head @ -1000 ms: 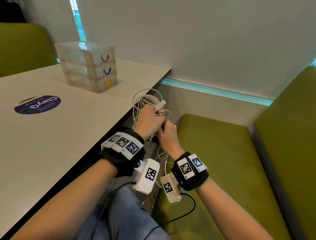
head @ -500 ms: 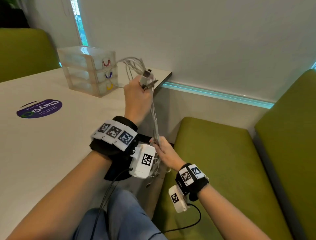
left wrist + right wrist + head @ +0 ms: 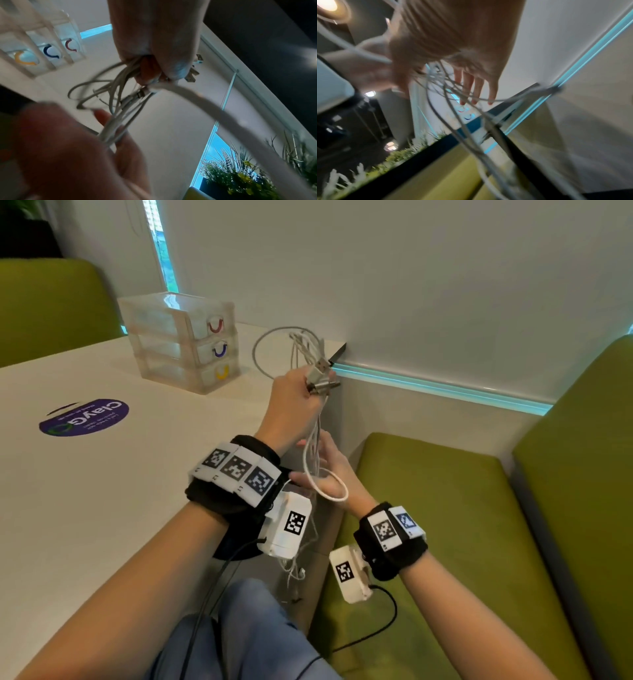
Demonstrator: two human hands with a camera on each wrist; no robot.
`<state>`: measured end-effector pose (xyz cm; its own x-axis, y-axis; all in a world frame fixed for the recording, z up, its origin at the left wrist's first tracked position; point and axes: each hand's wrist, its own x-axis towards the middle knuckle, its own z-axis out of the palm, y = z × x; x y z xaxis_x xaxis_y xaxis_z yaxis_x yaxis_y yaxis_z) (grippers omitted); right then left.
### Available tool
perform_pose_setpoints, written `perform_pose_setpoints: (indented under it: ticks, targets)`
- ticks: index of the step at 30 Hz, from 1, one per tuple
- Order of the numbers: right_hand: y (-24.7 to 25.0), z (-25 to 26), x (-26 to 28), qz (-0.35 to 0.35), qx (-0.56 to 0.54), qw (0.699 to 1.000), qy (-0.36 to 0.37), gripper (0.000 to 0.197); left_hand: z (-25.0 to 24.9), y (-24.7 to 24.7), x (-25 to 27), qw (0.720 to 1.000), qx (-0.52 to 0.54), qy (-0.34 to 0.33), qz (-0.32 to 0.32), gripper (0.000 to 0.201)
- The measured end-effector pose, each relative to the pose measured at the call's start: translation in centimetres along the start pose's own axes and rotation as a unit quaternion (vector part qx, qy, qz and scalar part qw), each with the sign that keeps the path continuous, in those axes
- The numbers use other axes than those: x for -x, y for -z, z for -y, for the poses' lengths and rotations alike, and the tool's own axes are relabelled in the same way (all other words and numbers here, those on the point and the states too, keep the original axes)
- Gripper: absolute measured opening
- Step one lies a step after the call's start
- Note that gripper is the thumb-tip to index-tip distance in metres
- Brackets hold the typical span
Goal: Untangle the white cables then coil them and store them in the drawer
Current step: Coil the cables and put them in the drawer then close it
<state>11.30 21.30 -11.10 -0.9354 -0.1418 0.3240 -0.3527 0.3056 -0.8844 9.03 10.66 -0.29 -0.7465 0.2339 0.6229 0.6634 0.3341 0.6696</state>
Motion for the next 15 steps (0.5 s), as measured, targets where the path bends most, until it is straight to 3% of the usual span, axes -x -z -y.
perform_pose_setpoints:
  ticks: [4,6,8,10,11,12,15]
  targets:
    - [-1.1,-0.4,0.0,-0.063,0.028,0.997,0.025,0.032,-0.2,0.7,-0.2,1.000,-0.012,-0.010,-0.008,0.039]
    - [-1.1,-2.3,0.9,-0.030,0.067,0.997,0.022,0.027,-0.2,1.6,-0.6,1.000,-0.006,-0.007,-0.023,0.030]
    - [-0.3,-3.8,1.7,0.082,0.152,0.985,-0.027,0.054,0.1,2.5,-0.9,0.999,-0.005,0.001,-0.036,0.022]
    - [1.5,-4.0,1.7,0.206,0.246,0.941,-0.111,0.094,0.6,2.7,-0.9,1.000,-0.014,0.002,-0.028,0.023]
    - [2.5,-3.4,1.4,0.234,0.264,0.924,-0.148,0.103,0.8,2.5,-0.8,0.999,-0.024,-0.002,-0.020,0.025]
    - [3.4,-2.5,1.1,0.236,0.261,0.922,-0.159,0.104,1.1,2.2,-0.7,0.999,-0.033,-0.010,-0.015,0.026]
    - [5.0,0.8,0.0,0.157,0.157,0.970,-0.096,0.085,1.9,1.7,-0.7,0.998,-0.052,-0.020,-0.006,0.020]
